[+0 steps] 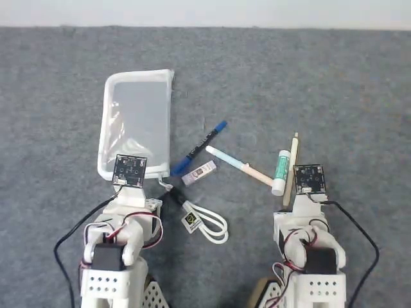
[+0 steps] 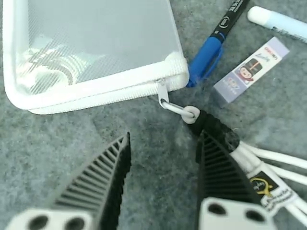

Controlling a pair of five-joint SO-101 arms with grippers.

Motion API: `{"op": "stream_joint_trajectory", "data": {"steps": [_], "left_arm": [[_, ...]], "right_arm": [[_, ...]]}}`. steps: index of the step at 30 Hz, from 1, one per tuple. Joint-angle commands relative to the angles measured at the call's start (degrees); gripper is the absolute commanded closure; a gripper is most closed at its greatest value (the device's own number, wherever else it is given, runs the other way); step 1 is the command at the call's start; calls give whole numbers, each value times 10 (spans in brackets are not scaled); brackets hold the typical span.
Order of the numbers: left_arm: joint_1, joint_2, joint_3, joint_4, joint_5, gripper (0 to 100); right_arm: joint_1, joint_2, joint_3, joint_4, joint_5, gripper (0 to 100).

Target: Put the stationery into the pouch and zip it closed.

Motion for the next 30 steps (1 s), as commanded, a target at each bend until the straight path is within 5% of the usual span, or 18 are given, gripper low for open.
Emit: {"op": "stream_joint_trajectory", "data": {"steps": [1,9,16,19,23,30], "left_arm": [[-34,-9,-53,4,3,822],[-154,-9,-85,-30,-86,989],[-197,-9,-86,-29,-69,989],[-210,-9,-88,-6,-69,990],[-226,-9,-98,5,-69,990],[-231,-9,-102,3,-69,990]], "right_arm": [[32,-9,-9,1,6,992],[87,-10,-116,-3,5,992],[87,-10,-208,-21,7,992],[86,-10,-229,-39,80,992],[44,-7,-250,-56,179,992],[-48,3,-348,-20,193,992]]}}
